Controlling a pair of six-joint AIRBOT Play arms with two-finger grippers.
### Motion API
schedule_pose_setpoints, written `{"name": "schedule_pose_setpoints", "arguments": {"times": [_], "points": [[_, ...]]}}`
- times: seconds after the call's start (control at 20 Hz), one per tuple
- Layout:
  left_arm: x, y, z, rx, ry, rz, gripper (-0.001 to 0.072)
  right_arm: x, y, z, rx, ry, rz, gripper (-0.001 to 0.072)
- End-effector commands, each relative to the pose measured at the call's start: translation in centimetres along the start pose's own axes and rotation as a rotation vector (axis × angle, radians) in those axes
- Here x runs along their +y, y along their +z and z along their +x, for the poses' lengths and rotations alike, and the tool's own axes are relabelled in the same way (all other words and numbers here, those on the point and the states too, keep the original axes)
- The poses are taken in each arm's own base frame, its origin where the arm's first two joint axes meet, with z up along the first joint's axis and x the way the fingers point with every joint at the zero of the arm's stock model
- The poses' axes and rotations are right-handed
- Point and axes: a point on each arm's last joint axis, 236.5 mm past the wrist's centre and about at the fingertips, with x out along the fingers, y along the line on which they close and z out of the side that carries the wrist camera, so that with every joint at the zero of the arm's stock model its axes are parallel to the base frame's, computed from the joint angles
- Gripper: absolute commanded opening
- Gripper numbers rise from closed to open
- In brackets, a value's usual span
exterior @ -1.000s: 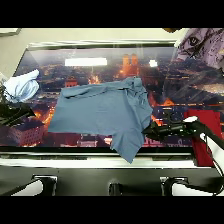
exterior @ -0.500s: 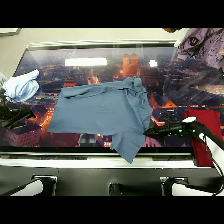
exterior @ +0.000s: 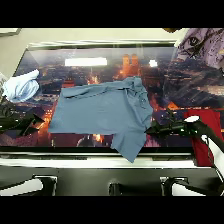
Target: Fold the clothes and pants, and hang the long-sleeved shirts on hangers.
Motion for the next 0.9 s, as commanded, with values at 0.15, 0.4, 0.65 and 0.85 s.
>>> {"name": "schedule_pose_setpoints", "arguments": {"times": [0.15,0.4,0.65,0.85], "points": [[-0.6,-0.7,2.8,0.067,-0.073,0.01,0.0663,0.4,0.1,-0.1,-0.005,0.013,0.026,0.0028],[-0.7,-1.7,3.1,0.114,-0.078,0.026,0.0663,0.5,0.1,-0.1,-0.007,0.017,0.028,0.0028],[-1.1,-3.6,3.6,0.205,-0.101,0.033,0.0653,0.5,0.2,-0.1,-0.01,0.016,0.028,0.0028],[-1.3,-3.7,3.6,0.206,-0.109,0.032,0.0426,0.5,0.2,-0.1,-0.01,0.015,0.027,0.0028]]}}
